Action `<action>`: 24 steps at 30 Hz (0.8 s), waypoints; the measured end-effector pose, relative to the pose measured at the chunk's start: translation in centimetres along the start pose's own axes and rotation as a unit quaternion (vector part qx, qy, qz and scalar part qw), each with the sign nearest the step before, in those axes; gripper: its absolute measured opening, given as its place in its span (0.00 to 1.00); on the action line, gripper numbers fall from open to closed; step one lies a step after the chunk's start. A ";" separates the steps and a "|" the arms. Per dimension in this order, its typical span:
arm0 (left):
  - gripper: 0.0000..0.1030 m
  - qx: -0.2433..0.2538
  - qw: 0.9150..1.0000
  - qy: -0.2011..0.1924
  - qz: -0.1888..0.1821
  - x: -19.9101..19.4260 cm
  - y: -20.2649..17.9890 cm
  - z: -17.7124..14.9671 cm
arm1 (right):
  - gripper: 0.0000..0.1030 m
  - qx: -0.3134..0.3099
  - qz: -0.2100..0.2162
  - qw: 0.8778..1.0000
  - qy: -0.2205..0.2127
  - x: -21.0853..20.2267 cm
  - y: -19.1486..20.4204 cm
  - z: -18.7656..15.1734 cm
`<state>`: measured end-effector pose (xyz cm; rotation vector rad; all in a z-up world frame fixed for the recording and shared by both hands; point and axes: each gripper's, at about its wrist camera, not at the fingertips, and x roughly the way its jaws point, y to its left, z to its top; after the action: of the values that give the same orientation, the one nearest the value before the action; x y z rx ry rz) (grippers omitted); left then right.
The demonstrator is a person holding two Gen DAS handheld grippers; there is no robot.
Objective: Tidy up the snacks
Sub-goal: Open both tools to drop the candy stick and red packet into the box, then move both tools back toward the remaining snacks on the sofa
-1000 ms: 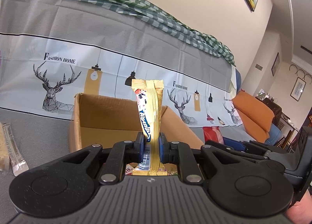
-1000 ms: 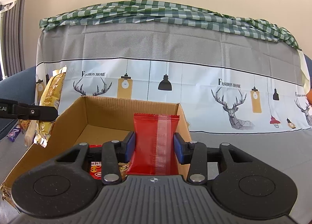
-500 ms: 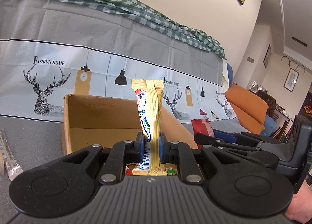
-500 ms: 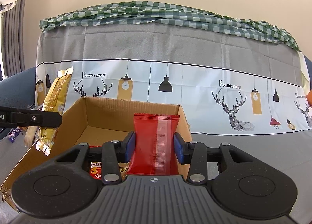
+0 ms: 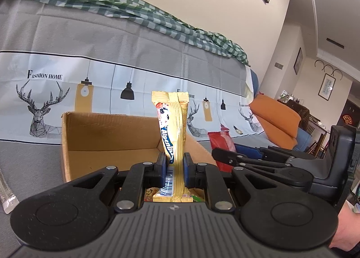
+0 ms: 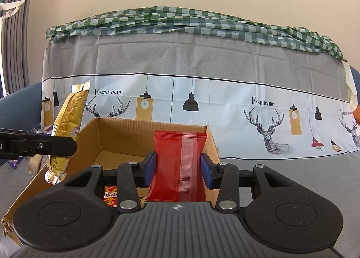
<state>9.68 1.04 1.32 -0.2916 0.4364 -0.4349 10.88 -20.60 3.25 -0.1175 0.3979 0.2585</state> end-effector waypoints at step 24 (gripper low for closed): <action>0.47 -0.041 0.991 -0.020 0.124 -6.0 5.0 0.6 | 0.69 0.070 0.013 0.997 0.010 1.0 5.3 1.5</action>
<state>6.76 8.27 2.10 -0.3200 0.4455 -0.1684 10.89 -15.00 3.86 0.0219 0.4355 0.2552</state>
